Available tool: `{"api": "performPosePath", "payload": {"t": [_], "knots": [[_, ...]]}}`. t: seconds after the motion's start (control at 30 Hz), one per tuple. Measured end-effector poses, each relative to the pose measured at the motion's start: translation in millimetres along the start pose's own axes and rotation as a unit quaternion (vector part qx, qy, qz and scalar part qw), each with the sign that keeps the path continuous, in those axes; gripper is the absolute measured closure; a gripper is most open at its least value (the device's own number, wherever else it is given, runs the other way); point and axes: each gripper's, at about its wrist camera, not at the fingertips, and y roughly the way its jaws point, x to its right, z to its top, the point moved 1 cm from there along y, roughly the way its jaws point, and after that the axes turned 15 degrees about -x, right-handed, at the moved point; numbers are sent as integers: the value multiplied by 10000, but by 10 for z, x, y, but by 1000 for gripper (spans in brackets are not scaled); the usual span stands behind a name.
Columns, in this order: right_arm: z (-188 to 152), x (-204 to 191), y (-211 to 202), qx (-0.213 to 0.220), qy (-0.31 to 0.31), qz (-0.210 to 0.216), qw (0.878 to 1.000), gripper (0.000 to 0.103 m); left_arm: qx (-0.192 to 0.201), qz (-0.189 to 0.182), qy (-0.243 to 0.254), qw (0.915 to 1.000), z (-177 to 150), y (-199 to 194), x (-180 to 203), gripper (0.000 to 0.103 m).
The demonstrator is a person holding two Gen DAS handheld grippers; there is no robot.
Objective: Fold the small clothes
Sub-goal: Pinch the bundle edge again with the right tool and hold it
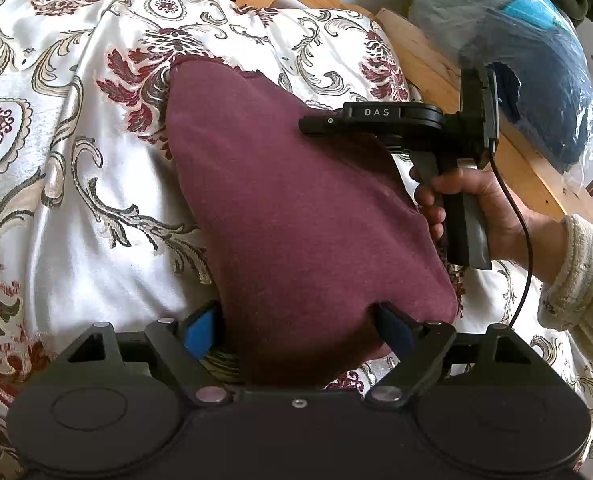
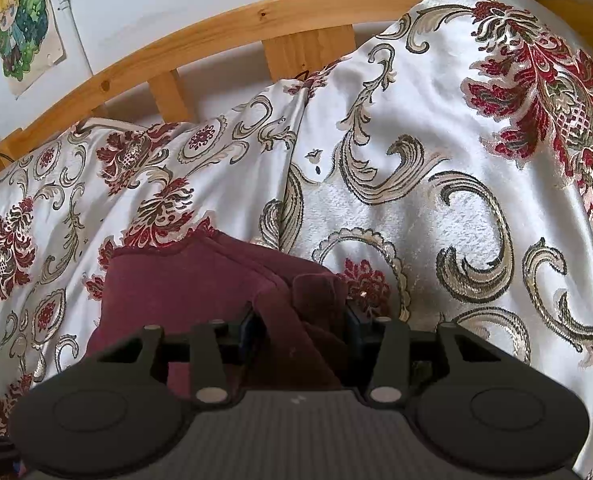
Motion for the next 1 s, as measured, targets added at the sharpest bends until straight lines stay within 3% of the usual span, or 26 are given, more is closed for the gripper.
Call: {"api": "performPosePath", "payload": {"t": [0.2,0.43,0.5,0.57,0.73,0.87,1.0], "knots": [[-2,8,1,7,13,7,10000,52,-3,-5,-6,10000,1,4,1,16],[33,5,-10,84,153,328,9993,26,28,-79,-48,10000,-21,30,-25,13],[52,-25,4,54,92,302,9995,26,24,-156,-121,9998,-27,42,-52,13],[55,-75,35,-23,-12,170,9999,30,18,-177,-133,9998,-32,44,-50,14],[5,-52,21,-24,-42,15,10000,61,-82,-245,-135,9996,-31,70,-23,16],[-34,-68,-50,-13,-44,11,10000,71,-141,-186,-162,9996,-18,88,-15,20],[-4,-166,-189,119,161,123,9997,77,-45,99,-289,9995,-46,85,50,30]]}}
